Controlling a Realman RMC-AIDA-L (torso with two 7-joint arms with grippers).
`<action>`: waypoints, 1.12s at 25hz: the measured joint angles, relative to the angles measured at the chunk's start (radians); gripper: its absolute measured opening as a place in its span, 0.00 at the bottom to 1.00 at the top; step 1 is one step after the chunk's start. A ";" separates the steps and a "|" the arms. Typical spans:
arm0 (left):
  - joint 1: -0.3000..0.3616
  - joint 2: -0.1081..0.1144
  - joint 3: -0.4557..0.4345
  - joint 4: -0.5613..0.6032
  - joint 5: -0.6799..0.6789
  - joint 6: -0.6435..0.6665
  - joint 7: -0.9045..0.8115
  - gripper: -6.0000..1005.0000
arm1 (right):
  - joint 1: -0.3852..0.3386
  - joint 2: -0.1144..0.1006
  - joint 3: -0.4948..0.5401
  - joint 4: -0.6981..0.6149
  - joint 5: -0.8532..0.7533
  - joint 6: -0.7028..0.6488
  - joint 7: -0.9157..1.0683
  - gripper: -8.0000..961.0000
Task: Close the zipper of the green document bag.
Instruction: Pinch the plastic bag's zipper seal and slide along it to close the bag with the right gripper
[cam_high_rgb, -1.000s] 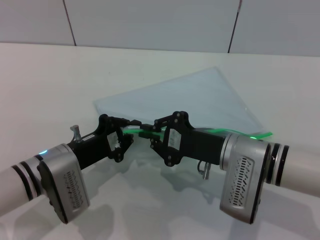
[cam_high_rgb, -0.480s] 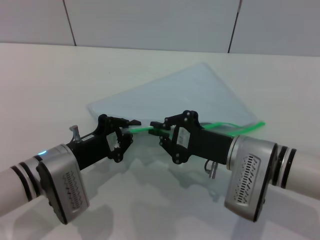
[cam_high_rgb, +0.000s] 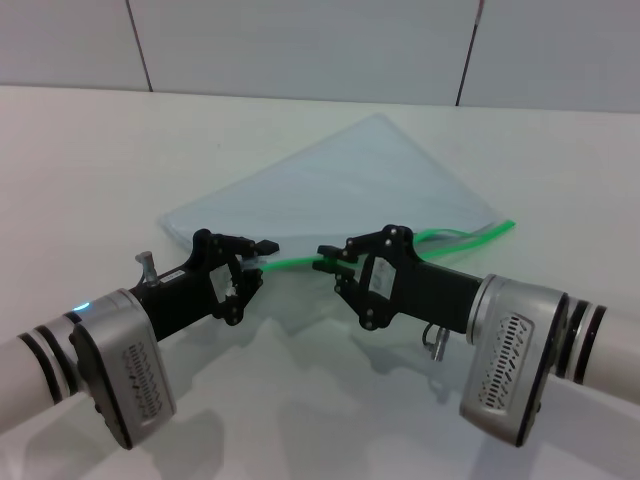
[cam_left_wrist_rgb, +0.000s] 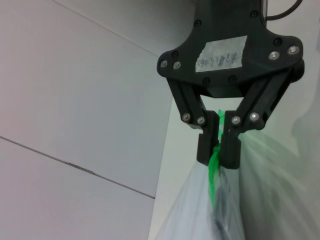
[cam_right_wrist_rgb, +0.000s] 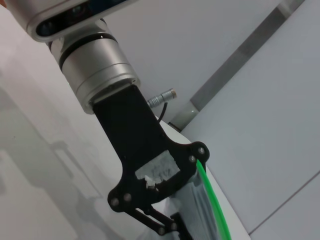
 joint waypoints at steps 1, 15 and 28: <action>0.000 0.000 0.000 0.000 0.000 0.000 0.000 0.07 | -0.002 0.000 0.004 0.000 0.000 0.000 0.000 0.13; 0.003 0.000 0.000 0.000 -0.001 0.001 0.001 0.07 | -0.025 0.000 0.049 -0.016 0.000 0.039 0.000 0.14; 0.005 0.000 0.000 0.000 0.000 0.004 0.002 0.07 | -0.077 -0.002 0.112 -0.060 0.000 0.041 0.002 0.15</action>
